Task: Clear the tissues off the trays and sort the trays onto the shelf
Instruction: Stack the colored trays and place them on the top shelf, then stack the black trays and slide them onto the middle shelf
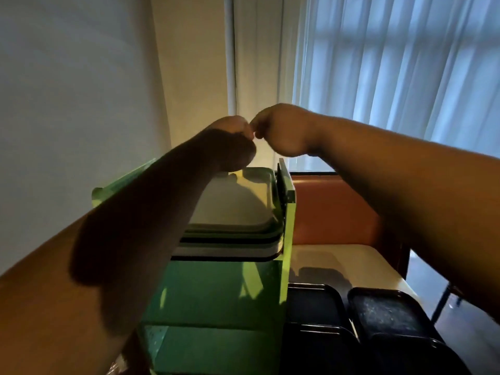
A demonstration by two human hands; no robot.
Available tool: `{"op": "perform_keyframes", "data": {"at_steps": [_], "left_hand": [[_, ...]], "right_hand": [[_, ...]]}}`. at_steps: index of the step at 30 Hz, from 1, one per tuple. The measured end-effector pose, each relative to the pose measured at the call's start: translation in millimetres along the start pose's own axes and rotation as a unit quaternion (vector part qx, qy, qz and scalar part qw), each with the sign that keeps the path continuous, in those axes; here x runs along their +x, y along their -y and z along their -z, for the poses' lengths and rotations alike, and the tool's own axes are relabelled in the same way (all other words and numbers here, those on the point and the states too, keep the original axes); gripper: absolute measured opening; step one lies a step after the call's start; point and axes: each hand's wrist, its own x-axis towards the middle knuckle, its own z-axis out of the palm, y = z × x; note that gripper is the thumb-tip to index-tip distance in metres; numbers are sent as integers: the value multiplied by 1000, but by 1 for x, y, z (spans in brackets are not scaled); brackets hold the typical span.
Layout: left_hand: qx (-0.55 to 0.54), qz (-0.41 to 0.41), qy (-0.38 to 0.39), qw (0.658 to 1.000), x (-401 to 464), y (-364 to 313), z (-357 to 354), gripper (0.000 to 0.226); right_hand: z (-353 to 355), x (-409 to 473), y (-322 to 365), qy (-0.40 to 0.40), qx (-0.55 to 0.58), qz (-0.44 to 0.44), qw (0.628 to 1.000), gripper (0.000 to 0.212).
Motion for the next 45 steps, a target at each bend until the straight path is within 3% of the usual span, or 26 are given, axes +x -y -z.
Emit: {"op": "perform_keyframes", "data": {"at_steps": [3, 8, 12, 15, 19, 24, 28, 30, 33, 37, 42, 45], "left_hand": [[-79, -68, -40, 994, -6, -35, -7, 34], [-149, -126, -21, 981, -9, -107, -38, 25], [-191, -166, -21, 967, -19, -164, -103, 31], [-195, -168, 28, 966, -33, -204, -164, 40], [-232, -48, 185, 954, -57, -230, -275, 39], [-223, 161, 362, 891, -116, -235, -419, 48], [-164, 283, 437, 838, -175, -226, -496, 78], [-120, 326, 445, 825, -195, -214, -522, 86], [-100, 359, 460, 806, -216, -199, -539, 77], [-100, 366, 447, 810, -230, -194, -548, 64], [-161, 435, 360, 809, -224, -194, -558, 64], [-221, 455, 286, 814, -205, -195, -560, 53]], "right_hand": [[15, -20, -46, -74, 113, -35, 990, 47], [6, -67, -113, -125, 183, -76, 972, 37], [-16, -109, -180, -160, 227, -120, 953, 37], [-47, -146, -242, -155, 260, -178, 936, 38], [-111, -209, -328, -105, 323, -295, 893, 42], [-215, -303, -414, 2, 303, -418, 856, 41], [-293, -379, -449, 96, 282, -519, 801, 48], [-322, -409, -458, 144, 243, -565, 775, 57], [-350, -444, -464, 178, 199, -613, 744, 60], [-375, -479, -466, 192, 216, -615, 734, 41], [-380, -482, -473, 93, 267, -590, 756, 12], [-375, -457, -487, 23, 302, -554, 775, 11]]}}
